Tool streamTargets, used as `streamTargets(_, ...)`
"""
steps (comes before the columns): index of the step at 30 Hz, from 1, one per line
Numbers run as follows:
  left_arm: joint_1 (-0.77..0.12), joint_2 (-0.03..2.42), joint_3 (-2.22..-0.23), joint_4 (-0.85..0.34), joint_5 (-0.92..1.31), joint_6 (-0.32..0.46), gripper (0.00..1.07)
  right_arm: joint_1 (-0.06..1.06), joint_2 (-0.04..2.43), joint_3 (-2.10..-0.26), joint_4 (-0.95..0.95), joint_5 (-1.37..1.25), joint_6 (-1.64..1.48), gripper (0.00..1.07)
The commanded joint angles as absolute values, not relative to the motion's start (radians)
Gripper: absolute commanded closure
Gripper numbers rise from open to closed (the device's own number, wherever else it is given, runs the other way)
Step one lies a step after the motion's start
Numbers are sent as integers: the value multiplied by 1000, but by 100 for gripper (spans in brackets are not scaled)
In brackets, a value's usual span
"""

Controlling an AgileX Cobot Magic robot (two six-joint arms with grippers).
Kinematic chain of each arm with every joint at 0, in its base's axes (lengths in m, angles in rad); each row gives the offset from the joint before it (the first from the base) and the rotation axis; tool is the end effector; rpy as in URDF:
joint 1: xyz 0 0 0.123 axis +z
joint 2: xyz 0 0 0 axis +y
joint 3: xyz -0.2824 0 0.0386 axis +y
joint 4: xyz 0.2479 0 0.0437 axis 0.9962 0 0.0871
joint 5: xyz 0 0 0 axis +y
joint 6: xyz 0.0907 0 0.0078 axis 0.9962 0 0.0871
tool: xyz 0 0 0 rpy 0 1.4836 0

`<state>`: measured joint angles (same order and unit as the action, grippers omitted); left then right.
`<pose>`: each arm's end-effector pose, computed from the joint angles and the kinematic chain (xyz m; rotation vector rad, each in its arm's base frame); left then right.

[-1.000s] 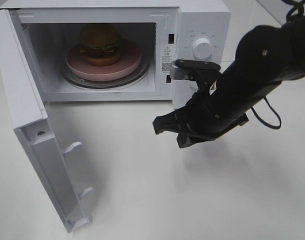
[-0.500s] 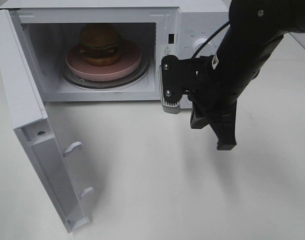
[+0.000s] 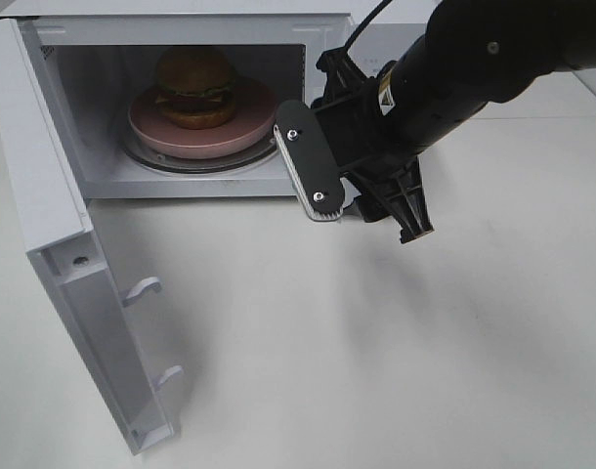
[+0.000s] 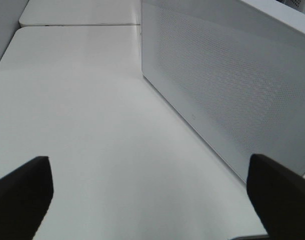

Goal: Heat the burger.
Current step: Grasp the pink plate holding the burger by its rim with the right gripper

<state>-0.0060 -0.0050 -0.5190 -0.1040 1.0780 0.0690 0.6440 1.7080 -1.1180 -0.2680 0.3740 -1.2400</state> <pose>-0.0089 -0.0083 0.2813 0.0836 2.0326 -0.0846 0.2979 0.2126 0.2268 -2.1614 1.2419 -0.4874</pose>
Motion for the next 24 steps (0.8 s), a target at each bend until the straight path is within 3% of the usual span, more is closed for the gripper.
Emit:
streamTargets(1,-6,-22,-516,-104,1069,63,9,646,1699,-1125,-271,327,-1196,15)
streamTargets(4,-6,-22,-516,-104,1069,63,9,646,1699,-1126,-271,288,-1176,12)
streamTargets(24,-6,-22,-516,-104,1069,63,9,657,1863,-1316,-236,276,-1151,15)
